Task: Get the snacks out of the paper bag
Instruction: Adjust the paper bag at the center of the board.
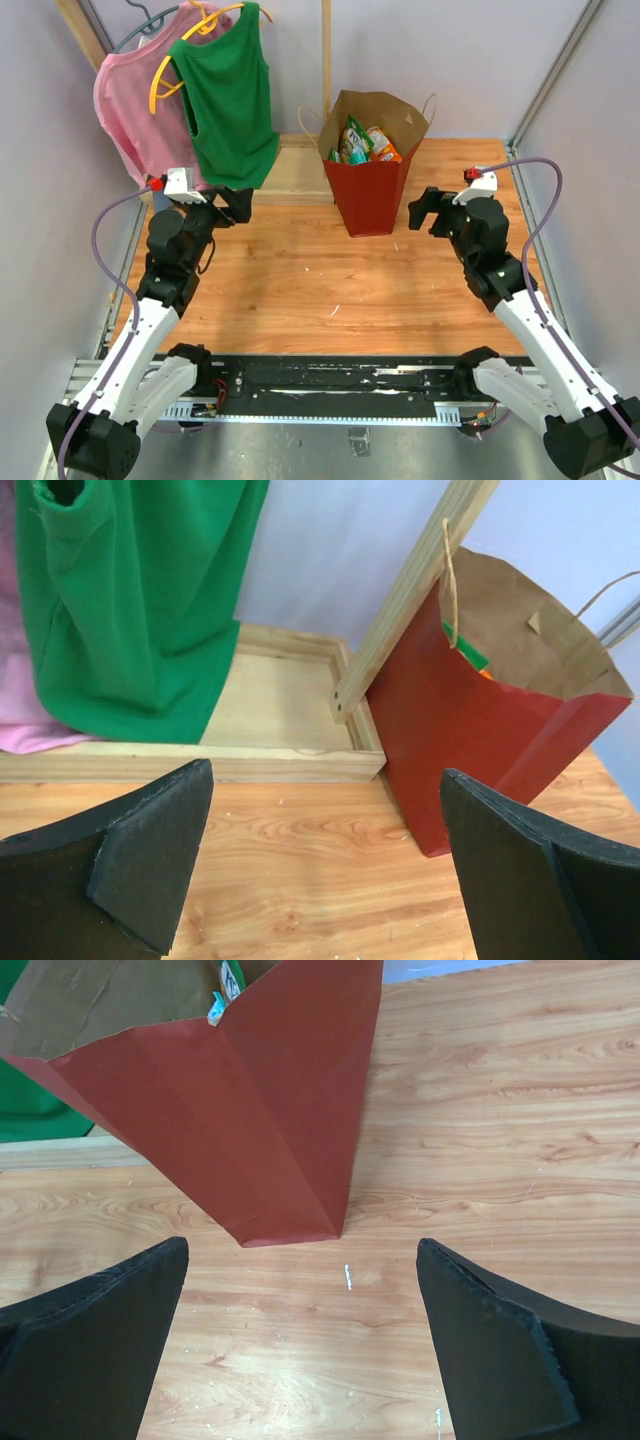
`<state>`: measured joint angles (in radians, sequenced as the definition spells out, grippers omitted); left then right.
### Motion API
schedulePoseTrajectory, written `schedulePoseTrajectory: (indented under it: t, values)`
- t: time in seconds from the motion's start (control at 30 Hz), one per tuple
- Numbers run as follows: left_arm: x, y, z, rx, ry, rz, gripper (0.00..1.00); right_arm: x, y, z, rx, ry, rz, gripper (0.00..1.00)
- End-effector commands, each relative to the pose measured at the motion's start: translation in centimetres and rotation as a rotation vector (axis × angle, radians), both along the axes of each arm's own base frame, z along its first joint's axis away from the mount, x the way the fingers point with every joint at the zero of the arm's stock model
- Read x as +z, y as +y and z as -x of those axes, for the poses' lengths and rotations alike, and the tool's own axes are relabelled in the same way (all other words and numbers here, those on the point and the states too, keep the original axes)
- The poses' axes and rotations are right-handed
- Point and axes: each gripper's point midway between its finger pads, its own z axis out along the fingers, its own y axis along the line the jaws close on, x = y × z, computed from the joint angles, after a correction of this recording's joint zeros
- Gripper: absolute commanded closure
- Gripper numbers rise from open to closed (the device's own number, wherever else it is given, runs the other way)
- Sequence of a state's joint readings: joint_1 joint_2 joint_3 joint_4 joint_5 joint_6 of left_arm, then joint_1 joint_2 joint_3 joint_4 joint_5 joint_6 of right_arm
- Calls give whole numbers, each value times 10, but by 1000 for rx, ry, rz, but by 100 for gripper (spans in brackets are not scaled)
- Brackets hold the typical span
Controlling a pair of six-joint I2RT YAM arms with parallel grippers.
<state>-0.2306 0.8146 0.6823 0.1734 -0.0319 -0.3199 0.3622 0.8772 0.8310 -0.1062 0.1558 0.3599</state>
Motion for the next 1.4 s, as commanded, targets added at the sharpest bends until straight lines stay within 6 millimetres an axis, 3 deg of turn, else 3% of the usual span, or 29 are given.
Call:
schedulePoseTrajectory:
  t: [0.0,0.1,0.17,0.27,0.43,0.53,0.63,0.73,0.8,0.87,0.97,1.03,1.2,1.37]
  values:
    - [12,-10,3,-55,-52,32,0,3,-3,-6,-21,-8,5,2]
    - [19,-48,12,-288,-89,-7,0,-5,10,-5,63,-48,5,2]
    - [27,-83,35,-536,-193,-41,0,-4,10,-6,45,-82,-52,2]
    - [36,-112,66,-798,-299,-99,0,9,24,-11,123,-100,-37,2]
    - [33,-139,129,-1249,-406,-155,0,31,58,-17,201,-72,143,2]
    - [34,-144,135,-1289,-406,-149,0,50,87,-15,273,-102,206,2]
    - [27,-151,120,-1235,-342,-182,0,65,114,-16,355,-143,253,2]
    - [25,-151,82,-1057,-242,-194,0,74,138,-25,430,-150,304,2]
    - [30,-139,41,-834,-169,-148,1,85,150,-32,469,-140,329,1]
    - [29,-113,-5,-553,-64,-75,0,91,163,-39,509,-128,354,4]
    - [15,-98,-34,-399,53,3,0,85,179,-48,570,-76,408,14]
    - [2,-97,-48,-359,122,57,0,80,173,-58,514,-49,438,16]
    - [-16,-99,-77,-278,226,109,0,84,131,-73,351,-48,354,19]
    - [-10,-108,-92,-164,216,59,0,67,66,-93,187,40,272,20]
